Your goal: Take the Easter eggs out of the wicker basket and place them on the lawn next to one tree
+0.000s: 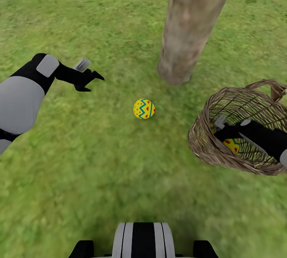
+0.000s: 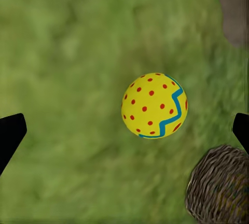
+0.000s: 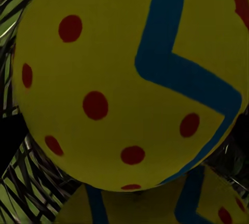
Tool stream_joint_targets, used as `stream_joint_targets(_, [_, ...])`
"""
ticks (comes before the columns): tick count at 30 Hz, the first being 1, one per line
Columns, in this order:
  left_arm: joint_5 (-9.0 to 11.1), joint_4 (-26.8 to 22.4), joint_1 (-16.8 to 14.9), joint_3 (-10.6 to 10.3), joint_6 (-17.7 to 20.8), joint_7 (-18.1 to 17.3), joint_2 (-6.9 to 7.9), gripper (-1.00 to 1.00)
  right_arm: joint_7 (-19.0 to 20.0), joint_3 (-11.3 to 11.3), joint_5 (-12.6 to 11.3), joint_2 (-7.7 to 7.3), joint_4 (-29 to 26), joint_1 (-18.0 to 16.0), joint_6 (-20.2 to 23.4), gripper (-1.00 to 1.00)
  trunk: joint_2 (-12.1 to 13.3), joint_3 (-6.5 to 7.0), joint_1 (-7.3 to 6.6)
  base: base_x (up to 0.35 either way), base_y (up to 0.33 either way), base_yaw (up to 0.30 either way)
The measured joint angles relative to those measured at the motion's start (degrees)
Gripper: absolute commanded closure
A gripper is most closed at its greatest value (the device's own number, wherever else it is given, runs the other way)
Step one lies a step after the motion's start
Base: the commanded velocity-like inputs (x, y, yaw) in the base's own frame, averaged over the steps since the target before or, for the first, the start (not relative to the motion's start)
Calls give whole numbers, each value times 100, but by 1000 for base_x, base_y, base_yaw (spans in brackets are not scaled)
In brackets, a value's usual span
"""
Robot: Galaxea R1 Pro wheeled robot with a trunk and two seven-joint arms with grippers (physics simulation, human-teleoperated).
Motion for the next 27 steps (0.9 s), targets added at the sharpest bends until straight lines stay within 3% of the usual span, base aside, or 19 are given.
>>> stream_joint_targets(12, [-10,100,0,6,-4,2,-1,-100,-6,3,15,-1,8,1,-1,100,12,199,-23,-1,0,0])
stream_joint_targets(27, [-46,484,-1,38,-22,1,-14,-100,-20,-24,-3,8,165,0,0,100,32,532,-61,-194,0,0])
